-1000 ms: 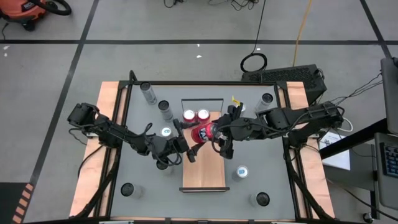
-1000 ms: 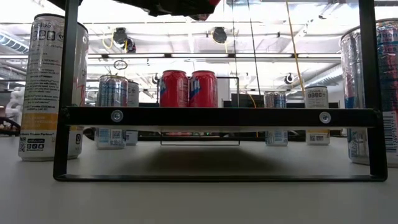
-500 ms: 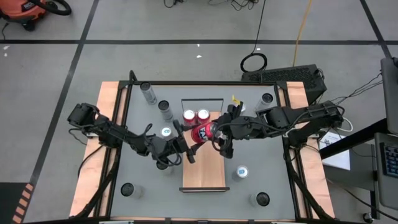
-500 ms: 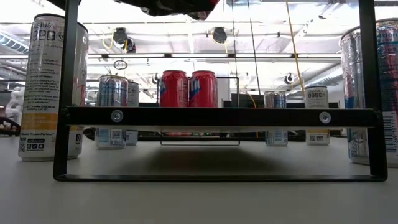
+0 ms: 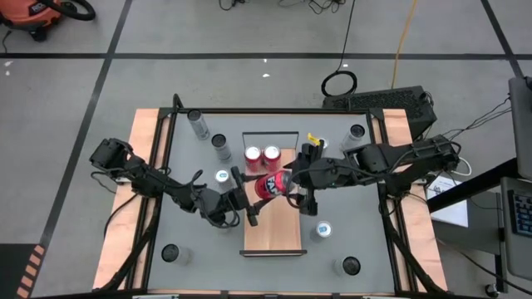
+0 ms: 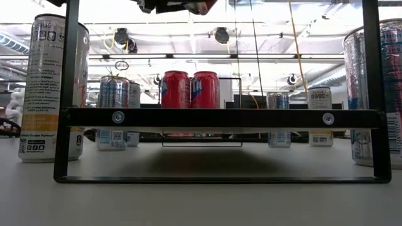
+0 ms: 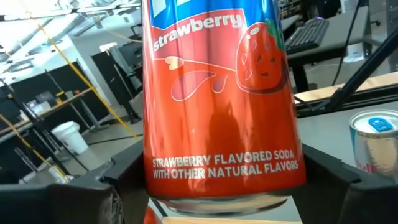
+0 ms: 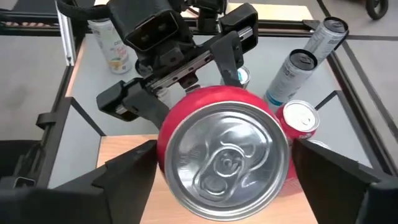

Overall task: Place canned beverage on shelf
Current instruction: Put the red soda can on the shelf aligned with the other red soda cans on the shelf

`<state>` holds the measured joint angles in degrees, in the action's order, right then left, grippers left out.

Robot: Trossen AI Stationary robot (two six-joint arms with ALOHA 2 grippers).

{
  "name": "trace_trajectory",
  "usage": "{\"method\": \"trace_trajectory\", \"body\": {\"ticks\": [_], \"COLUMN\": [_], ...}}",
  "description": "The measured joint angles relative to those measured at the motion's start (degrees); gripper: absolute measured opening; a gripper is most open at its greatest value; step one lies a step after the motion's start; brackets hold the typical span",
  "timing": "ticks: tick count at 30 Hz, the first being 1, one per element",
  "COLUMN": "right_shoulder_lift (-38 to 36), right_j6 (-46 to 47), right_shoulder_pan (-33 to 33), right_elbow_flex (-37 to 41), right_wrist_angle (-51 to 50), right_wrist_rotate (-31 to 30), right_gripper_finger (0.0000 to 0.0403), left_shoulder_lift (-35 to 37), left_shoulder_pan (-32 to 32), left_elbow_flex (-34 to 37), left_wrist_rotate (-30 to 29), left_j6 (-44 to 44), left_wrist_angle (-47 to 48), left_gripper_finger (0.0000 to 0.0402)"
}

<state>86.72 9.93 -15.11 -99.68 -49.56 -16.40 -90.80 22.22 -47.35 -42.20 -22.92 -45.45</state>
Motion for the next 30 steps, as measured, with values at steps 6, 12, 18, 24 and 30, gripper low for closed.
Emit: {"method": "trace_trajectory", "body": {"ticks": [6,12,18,24,30], "right_shoulder_lift": [0.0,-0.11,-0.23,-0.2,-0.96], "right_j6": [-1.69,-2.37,-4.21,-8.22,-10.67], "right_shoulder_pan": [-0.64,-1.81,-2.96,-4.34,-5.62], "right_elbow_flex": [0.0,0.0,3.67,9.77,13.48], "right_wrist_angle": [-1.02,-4.32,-3.23,6.55,15.56], "right_wrist_rotate": [0.13,0.29,0.21,0.27,4.66], "right_gripper_finger": [0.0336,0.0336,0.0336,0.0336,0.0336], "left_shoulder_lift": [0.0,0.0,0.0,0.0,0.0], "left_shoulder_pan": [0.63,1.42,1.48,1.44,1.55], "left_elbow_flex": [0.0,0.02,0.0,0.0,0.0], "left_wrist_rotate": [0.22,3.33,8.36,15.09,18.81], "left_j6": [1.43,4.12,8.31,11.84,13.64], "left_wrist_angle": [0.01,-0.28,-0.37,-0.33,-0.34], "left_gripper_finger": [0.0293,0.0293,0.0293,0.0293,0.0293]}}
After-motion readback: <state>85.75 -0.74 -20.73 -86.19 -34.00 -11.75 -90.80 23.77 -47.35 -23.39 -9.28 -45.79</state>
